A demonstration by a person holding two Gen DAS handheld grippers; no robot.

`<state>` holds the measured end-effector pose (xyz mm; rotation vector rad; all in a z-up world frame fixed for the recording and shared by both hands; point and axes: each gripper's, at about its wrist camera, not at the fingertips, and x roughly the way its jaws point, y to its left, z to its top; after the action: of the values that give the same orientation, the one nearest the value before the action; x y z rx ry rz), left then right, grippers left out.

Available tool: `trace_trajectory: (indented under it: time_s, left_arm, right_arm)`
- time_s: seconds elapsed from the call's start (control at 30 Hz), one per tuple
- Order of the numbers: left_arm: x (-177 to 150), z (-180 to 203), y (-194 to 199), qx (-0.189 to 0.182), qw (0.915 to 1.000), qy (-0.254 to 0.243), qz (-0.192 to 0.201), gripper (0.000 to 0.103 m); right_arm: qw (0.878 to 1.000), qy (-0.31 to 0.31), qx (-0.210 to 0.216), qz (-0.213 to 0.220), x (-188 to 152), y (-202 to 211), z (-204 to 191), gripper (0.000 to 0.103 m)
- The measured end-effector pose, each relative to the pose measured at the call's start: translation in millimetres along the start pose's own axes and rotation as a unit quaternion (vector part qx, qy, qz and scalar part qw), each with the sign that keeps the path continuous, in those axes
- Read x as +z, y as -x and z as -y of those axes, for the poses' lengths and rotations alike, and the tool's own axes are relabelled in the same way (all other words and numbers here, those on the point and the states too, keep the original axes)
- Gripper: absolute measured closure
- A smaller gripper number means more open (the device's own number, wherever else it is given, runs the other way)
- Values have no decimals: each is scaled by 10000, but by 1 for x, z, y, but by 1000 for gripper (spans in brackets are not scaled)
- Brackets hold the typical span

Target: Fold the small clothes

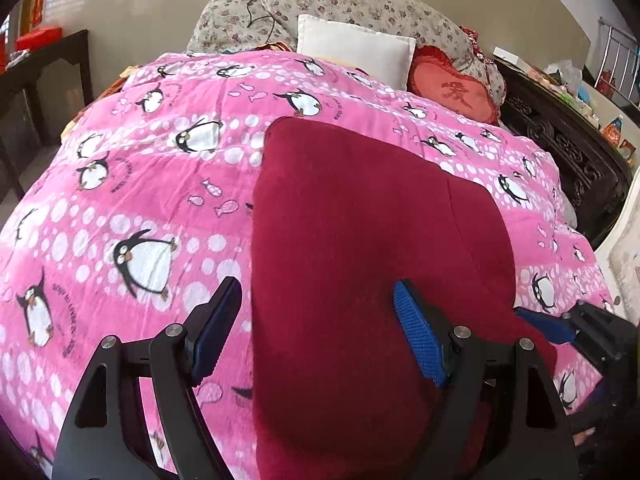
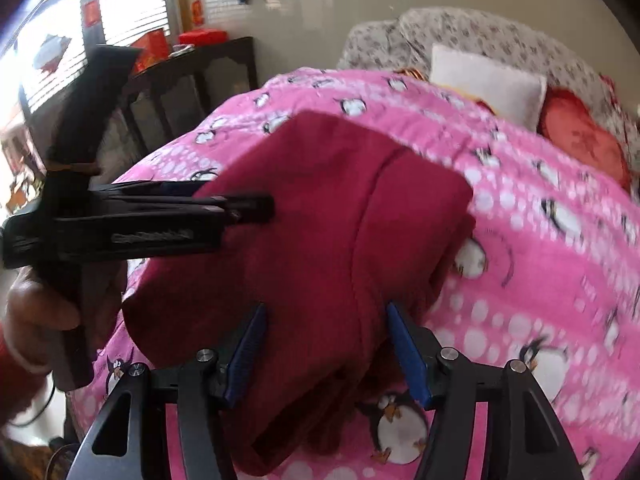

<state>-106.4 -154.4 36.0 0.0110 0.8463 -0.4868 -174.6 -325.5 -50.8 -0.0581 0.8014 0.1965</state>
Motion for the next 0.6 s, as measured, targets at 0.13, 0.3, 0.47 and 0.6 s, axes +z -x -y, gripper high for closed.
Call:
trace_trajectory:
  time_s: [0.13, 0.3, 0.47, 0.6]
  left_arm:
    - [-6, 4, 13, 227, 9996, -121, 128, 24]
    - [-12, 10, 35, 427, 9981, -228, 378, 24]
    - [-17, 15, 59, 400, 9970, -240, 625, 24]
    - [-22, 26, 73, 470, 9946, -404, 830, 24]
  right_arm:
    - [9992, -238, 0, 320, 0, 25, 1, 43]
    - [9953, -508, -453, 690, 6, 59, -4, 43]
    - [9934, -774, -531, 663, 5, 86, -14, 42]
    - [9927, -737, -621, 720, 1, 98, -23, 36]
